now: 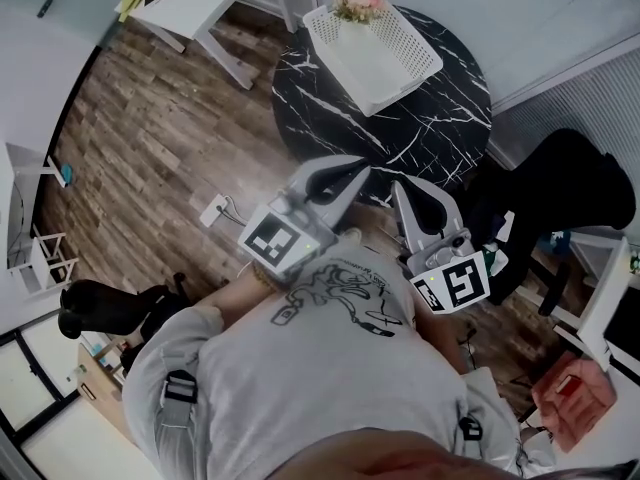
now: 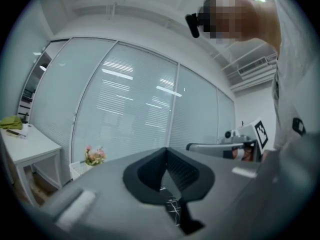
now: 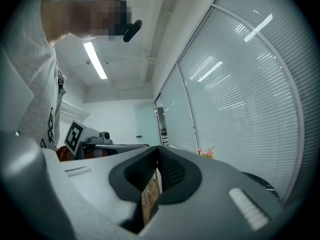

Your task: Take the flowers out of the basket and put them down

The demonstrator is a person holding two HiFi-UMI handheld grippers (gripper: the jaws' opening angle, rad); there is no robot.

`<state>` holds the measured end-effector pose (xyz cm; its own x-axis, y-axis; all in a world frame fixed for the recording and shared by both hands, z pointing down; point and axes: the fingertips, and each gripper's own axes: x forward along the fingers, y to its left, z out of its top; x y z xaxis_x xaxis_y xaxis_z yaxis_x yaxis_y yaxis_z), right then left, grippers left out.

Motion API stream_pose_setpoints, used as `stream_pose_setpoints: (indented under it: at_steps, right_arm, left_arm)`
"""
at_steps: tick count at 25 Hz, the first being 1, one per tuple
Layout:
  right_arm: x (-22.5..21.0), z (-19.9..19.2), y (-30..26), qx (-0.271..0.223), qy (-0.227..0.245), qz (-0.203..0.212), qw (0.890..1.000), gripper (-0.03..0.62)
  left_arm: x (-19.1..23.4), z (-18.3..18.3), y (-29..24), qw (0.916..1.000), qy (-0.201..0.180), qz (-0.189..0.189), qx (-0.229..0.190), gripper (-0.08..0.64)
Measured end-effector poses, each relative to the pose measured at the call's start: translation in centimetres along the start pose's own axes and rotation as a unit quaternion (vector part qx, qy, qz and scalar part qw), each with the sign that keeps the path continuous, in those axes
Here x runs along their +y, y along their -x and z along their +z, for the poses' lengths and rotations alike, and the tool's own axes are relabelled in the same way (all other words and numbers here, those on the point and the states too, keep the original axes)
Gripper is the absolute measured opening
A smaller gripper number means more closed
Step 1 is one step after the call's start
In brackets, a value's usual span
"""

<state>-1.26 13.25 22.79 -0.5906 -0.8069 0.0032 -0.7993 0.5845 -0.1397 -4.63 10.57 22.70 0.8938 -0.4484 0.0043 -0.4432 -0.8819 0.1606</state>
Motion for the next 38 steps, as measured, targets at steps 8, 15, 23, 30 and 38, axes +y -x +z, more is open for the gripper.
stream_pose_setpoints:
  at_steps: [8, 15, 23, 30, 38]
  right_arm:
    - [-3.7, 0.0, -5.5, 0.009, -0.004, -0.008, 1.000, 0.006]
    - [-6.1, 0.2, -10.7, 0.013, -0.006, -0.017, 1.000, 0.005]
    - [-9.1, -0.5, -16.7, 0.030, 0.000, -0.032, 0.999, 0.006]
    - [-11.8, -2.5, -20.7, 0.050, 0.002, -0.045, 0.998, 0.019]
    - [-15.4, -5.7, -24.6, 0.087, 0.004, -0.052, 0.995, 0.069]
  left_arm:
    - [6.1, 0.5, -3.0, 0.9999, 0.006, -0.008, 0.008, 0.003]
    - [11.6, 1.2, -4.8, 0.9995, 0.005, -0.025, 0.018, 0.003]
    - [18.4, 1.4, -6.6, 0.9986, -0.007, -0.042, 0.032, 0.003]
    - [24.1, -0.4, -7.8, 0.9975, -0.009, -0.043, 0.056, 0.008]
    - [29.8, -3.5, -10.1, 0.9934, -0.041, -0.052, 0.093, 0.041]
